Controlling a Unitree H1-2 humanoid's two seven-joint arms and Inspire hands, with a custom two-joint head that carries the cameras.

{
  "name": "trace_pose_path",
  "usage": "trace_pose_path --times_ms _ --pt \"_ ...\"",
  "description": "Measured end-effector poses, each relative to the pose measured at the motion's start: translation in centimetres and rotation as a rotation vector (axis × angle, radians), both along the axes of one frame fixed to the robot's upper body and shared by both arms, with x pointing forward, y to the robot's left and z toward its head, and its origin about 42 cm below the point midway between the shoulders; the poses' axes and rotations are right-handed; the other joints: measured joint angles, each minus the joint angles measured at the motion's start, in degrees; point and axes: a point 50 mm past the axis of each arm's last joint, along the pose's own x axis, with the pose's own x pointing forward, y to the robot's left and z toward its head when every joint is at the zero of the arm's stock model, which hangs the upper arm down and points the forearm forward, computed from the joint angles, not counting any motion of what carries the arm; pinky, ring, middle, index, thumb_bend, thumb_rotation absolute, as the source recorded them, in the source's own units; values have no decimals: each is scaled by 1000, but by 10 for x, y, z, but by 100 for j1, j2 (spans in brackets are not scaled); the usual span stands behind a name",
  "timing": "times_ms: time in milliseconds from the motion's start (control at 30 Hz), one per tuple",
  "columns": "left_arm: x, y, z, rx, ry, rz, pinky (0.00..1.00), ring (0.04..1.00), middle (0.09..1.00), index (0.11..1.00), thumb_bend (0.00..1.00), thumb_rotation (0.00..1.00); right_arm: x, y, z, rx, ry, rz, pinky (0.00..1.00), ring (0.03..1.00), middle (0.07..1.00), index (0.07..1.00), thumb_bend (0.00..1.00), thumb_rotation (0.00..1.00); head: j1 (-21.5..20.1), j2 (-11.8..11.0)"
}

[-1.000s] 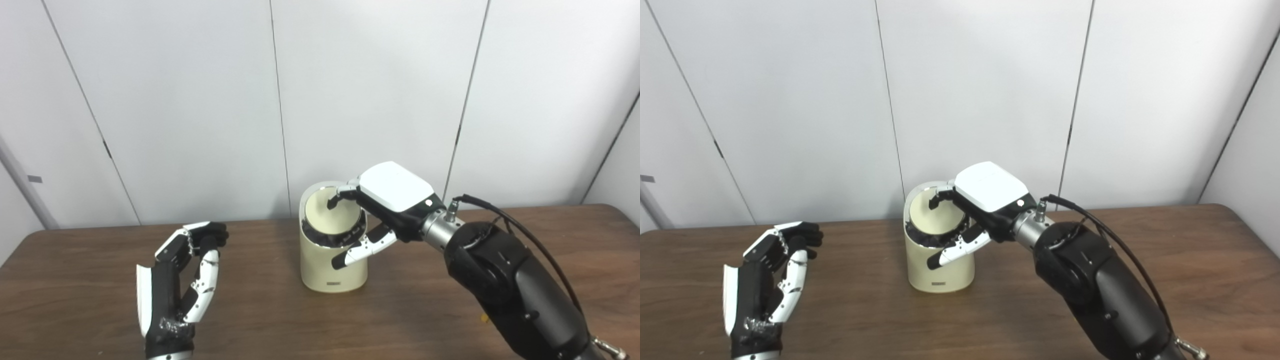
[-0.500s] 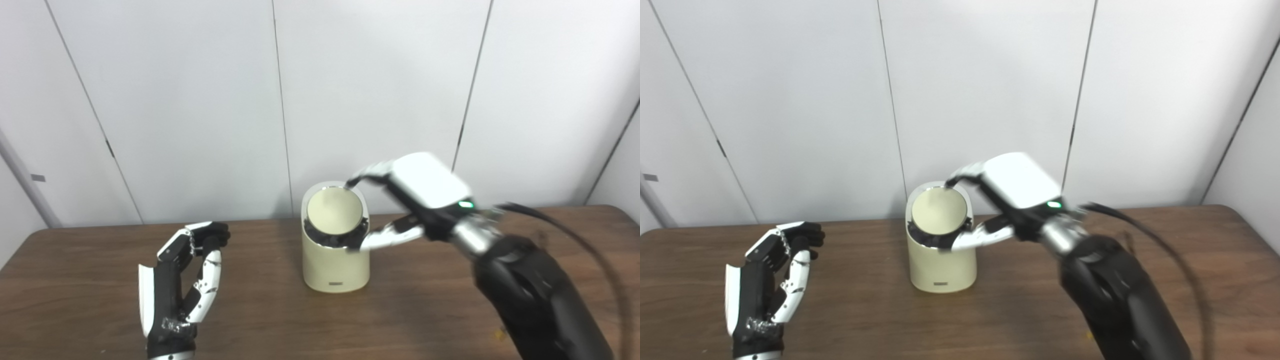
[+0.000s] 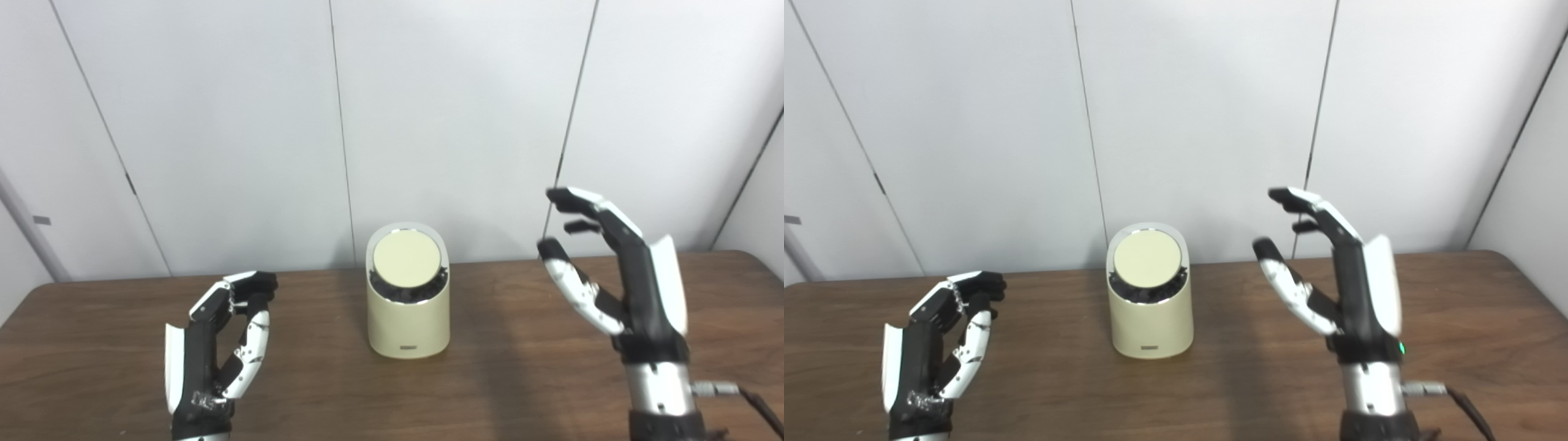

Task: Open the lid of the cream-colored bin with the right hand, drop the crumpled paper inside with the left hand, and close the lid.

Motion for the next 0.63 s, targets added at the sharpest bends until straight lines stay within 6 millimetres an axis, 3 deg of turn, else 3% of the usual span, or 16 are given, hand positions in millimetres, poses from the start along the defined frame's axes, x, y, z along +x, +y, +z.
trace_pose_path --times_ms 200,633 --pt "-9 5 3 -26 -21 1 531 619 645 632 205 488 -10 -13 -38 102 -13 -5 586 698 717 688 263 391 114 105" --pt "-11 7 9 -35 -43 9 531 629 653 637 190 497 -15 -13 -38 169 -87 25 570 675 698 667 284 375 132 79"
